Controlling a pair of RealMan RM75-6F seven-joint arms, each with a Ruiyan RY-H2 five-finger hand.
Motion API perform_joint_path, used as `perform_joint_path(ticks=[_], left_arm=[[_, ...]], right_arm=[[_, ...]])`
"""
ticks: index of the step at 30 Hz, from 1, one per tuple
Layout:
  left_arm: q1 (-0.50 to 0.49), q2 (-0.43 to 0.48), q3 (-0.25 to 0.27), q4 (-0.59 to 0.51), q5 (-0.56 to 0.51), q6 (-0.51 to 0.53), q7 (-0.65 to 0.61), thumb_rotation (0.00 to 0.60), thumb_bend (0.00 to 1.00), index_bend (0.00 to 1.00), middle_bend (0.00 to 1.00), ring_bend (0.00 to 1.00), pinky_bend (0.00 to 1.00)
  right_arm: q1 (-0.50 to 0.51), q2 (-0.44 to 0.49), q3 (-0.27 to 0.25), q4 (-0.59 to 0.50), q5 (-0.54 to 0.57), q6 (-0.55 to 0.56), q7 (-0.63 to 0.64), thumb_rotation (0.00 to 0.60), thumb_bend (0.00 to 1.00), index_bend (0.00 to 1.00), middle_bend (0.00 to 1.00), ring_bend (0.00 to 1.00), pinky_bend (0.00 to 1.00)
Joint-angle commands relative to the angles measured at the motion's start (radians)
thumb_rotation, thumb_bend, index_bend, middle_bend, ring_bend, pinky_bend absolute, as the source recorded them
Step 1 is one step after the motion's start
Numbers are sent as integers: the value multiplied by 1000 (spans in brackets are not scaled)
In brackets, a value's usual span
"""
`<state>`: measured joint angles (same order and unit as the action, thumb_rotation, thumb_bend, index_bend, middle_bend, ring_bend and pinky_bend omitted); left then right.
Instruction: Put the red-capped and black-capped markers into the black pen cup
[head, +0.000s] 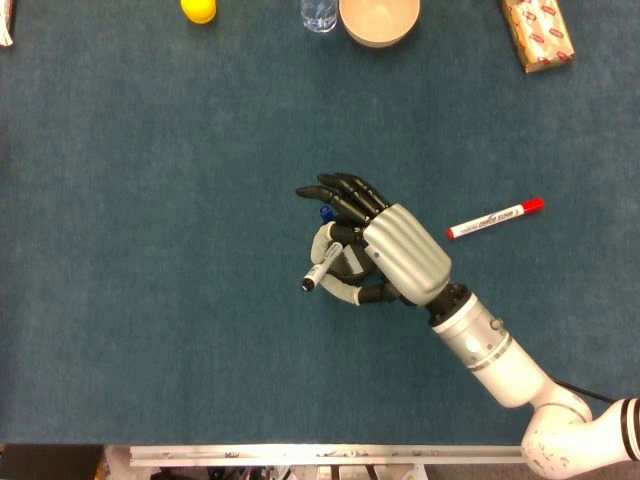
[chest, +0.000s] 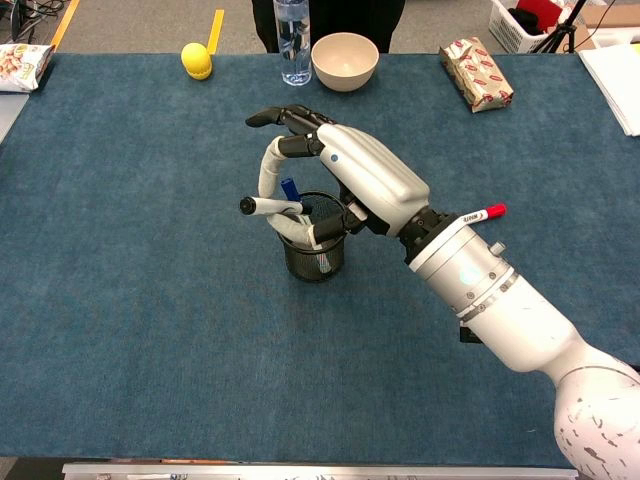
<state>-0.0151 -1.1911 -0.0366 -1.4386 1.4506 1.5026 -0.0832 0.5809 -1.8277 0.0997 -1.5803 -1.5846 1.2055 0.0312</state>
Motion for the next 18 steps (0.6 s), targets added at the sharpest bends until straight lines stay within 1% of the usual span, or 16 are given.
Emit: perform_joint_path(ticks=[1,5,13,16,18], left_arm=[[0,0,0,0,0,0,0,600,91,463,447,397,549],[0,-2,0,3,0,-2,-1,600,91,463,447,397,549],[2,-1,1,1,0,-1,1,600,91,463,447,397,549],[2,-2,1,1,0,-3,2,600,91,463,447,397,549],[2,-4,1,3,0,-4,2,600,91,463,446,397,549]], right_arm=[[-3,-6,-7,7,0,1,4,600,319,658,170,70,88],[-8,-11,-14,14,4,1,9,600,309,651,165,70,88],[-15,-11,-23,23,10,1,-7,600,272,527,142,65,88],[-18,-10,-25,27,3,8,-15,600,201,468,132,55,88],[-20,-8,-26,28,-1,13,-21,600,117,401,119,44,88]])
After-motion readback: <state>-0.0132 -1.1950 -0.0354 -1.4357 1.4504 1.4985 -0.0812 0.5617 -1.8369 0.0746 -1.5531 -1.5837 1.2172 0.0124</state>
